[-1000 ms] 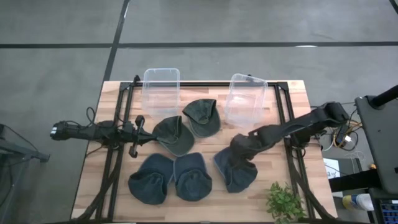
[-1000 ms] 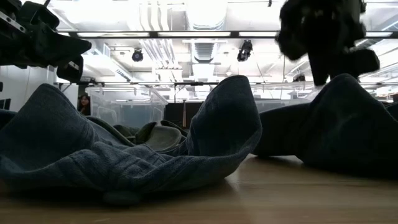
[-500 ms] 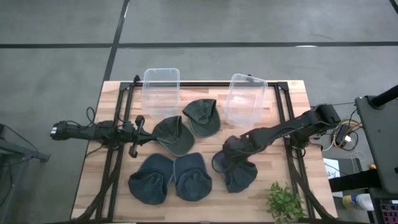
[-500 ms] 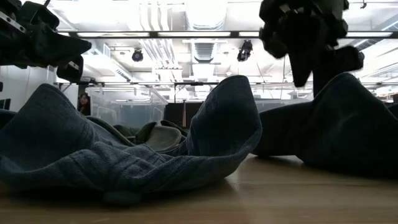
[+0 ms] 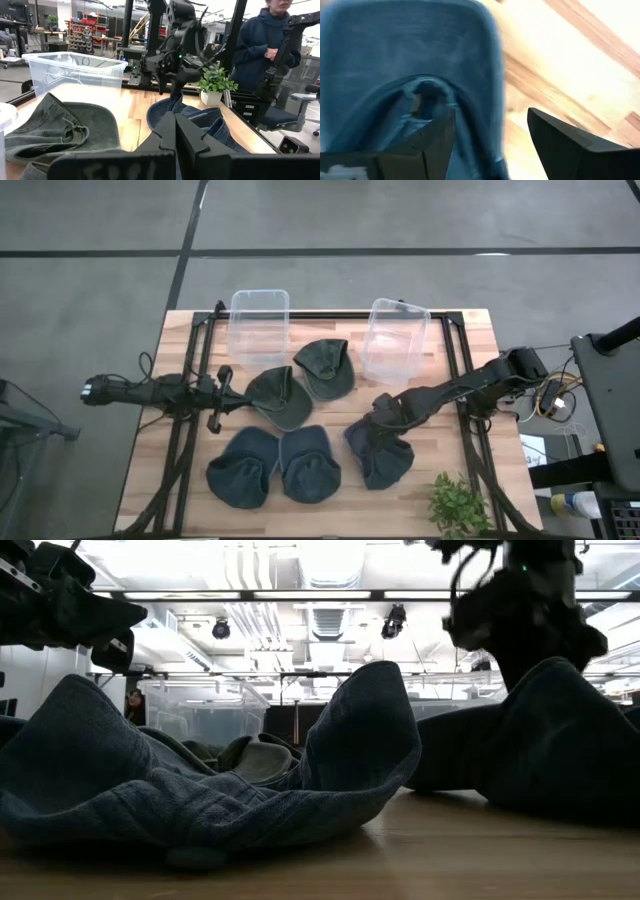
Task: Pick & Place hat
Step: Put the right blue cap into the right transparent bin
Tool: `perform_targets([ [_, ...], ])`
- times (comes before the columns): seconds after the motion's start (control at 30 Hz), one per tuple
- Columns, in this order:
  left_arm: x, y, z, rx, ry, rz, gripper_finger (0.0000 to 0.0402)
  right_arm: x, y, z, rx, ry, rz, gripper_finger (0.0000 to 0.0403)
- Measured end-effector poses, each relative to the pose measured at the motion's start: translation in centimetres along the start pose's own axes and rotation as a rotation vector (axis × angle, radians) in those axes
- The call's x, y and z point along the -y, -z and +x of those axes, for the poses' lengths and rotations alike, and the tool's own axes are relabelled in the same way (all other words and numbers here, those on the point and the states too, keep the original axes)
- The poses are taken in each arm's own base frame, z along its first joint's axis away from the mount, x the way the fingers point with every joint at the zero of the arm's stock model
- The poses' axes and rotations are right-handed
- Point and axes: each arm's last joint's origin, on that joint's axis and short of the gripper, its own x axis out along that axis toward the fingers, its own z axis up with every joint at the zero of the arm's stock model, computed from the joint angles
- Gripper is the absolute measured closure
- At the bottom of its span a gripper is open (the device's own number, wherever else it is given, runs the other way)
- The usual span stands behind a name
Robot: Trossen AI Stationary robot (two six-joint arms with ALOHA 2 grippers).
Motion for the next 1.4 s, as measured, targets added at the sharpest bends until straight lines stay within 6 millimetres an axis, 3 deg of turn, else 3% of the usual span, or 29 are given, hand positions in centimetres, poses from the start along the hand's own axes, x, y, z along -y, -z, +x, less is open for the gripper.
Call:
perform_targets([
  [0.27, 0.0, 0.0, 0.0, 0.0, 0.0, 0.0, 0.0401, 0.1, 0.1, 2.3, 0.011, -0.099, 0.037, 0.0162],
  [0.43, 0.0, 0.0, 0.0, 0.0, 0.0, 0.0, 0.0401, 0.1, 0.1, 3.2, 0.013, -0.136, 0.058, 0.0185],
  [0.57, 0.0, 0.0, 0.0, 0.0, 0.0, 0.0, 0.0401, 0.5, 0.3, 3.6, 0.002, -0.119, 0.077, 0.0239],
  [0.73, 0.0, 0.0, 0.0, -0.001, 0.0, 0.0, 0.0401, 0.3, 0.2, 3.2, 0.002, -0.133, 0.064, 0.036],
  [0.8, 0.0, 0.0, 0.0, -0.001, 0.0, 0.0, 0.0401, -0.1, 0.1, 2.6, 0.005, -0.158, 0.053, 0.0382],
  [1.03, 0.0, 0.0, 0.0, -0.001, 0.0, 0.0, 0.0401, -2.1, -0.6, -0.3, 0.035, -0.26, 0.048, 0.039],
  [1.23, 0.0, 0.0, 0.0, -0.001, 0.0, 0.0, 0.0401, -3.4, -1.3, -4.8, 0.082, -0.279, 0.022, 0.0392],
  [1.4, 0.0, 0.0, 0.0, -0.001, 0.0, 0.0, 0.0401, -2.6, -2.0, -8.8, 0.1, -0.174, 0.005, 0.0391],
])
